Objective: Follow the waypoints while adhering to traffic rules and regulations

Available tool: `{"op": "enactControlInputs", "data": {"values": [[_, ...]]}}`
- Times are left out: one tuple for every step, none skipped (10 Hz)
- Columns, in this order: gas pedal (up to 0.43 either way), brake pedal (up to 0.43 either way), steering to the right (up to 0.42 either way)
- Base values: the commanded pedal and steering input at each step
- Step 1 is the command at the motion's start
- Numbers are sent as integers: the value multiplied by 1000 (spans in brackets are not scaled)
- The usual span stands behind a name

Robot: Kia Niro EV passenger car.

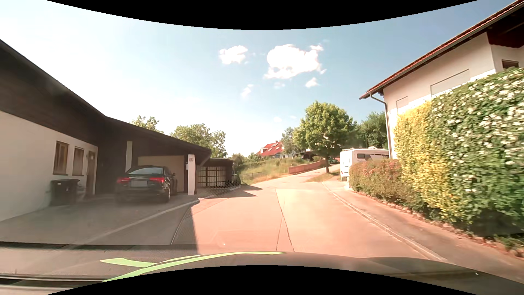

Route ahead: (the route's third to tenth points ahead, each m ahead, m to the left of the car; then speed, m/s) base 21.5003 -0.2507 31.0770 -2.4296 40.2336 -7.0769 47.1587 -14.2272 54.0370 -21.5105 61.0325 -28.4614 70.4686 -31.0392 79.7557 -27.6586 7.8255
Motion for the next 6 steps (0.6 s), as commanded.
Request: {"op": "enactControlInputs", "data": {"values": [[118, 0, 19], [118, 0, 19], [118, 0, 19], [118, 0, 20], [118, 0, 19], [118, 0, 19]]}}
